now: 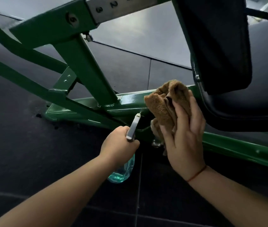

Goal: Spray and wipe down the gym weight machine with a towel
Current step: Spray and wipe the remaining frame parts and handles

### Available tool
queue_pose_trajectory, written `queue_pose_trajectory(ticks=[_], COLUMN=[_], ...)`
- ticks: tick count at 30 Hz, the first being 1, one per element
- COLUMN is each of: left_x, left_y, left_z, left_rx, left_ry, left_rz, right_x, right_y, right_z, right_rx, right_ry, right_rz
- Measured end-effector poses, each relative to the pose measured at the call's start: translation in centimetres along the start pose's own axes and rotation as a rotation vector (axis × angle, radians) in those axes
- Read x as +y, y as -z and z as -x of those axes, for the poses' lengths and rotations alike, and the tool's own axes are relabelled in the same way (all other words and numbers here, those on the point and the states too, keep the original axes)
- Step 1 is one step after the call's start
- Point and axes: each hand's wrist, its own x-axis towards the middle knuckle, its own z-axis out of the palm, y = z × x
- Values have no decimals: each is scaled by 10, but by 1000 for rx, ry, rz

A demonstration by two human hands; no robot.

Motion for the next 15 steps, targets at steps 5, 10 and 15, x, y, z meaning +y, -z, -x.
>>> queue_pose_trajectory(ticks=[5, 10, 15], left_x=[-17, -40, -48], left_y=[9, 23, 29], left_z=[1, 8, 13], left_rx=[-5, 62, 155], left_ry=[53, 99, 159], left_rz=[42, 83, 183], right_x=[5, -14, -48], right_y=[-38, -93, -124], right_z=[-29, -39, -37], right_rx=[-116, -236, -426], right_ry=[-132, -42, 126], right_rz=[365, 623, 585])
